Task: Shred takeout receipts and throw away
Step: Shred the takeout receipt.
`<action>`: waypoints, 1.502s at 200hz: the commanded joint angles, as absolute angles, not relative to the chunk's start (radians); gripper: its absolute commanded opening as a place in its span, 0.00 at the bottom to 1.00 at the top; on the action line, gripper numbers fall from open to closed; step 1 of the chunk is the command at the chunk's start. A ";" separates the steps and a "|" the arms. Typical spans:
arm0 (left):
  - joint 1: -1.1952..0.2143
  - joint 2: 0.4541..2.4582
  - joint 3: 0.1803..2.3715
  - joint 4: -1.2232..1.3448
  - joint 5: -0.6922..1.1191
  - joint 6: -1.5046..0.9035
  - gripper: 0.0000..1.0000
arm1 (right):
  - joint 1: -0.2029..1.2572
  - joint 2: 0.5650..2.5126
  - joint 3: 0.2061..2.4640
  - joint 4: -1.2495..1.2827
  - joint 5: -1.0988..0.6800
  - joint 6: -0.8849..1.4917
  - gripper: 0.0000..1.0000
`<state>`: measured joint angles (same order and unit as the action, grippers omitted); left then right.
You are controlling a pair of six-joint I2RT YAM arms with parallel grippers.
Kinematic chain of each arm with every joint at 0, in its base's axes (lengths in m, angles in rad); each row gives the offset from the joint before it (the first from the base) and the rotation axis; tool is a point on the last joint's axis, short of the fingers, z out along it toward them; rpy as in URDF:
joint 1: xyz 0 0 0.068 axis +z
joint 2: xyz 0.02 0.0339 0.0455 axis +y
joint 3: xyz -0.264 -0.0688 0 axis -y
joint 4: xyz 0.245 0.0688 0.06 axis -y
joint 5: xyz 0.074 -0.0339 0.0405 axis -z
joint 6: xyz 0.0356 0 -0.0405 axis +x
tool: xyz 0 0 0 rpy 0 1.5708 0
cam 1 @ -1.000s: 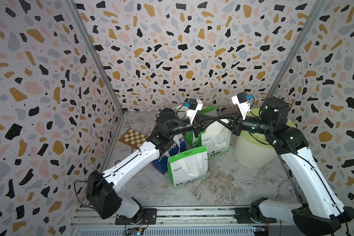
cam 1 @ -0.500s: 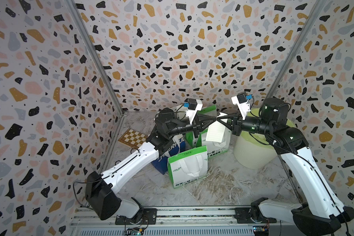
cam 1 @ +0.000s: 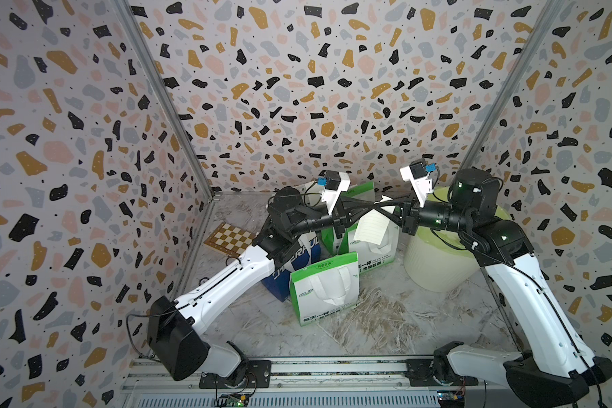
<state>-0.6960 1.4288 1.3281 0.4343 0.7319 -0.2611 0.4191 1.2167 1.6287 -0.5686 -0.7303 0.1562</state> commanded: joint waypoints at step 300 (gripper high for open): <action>-0.702 1.398 1.306 0.462 0.731 -0.240 0.00 | 0.424 1.193 1.625 -0.550 -0.699 0.152 0.09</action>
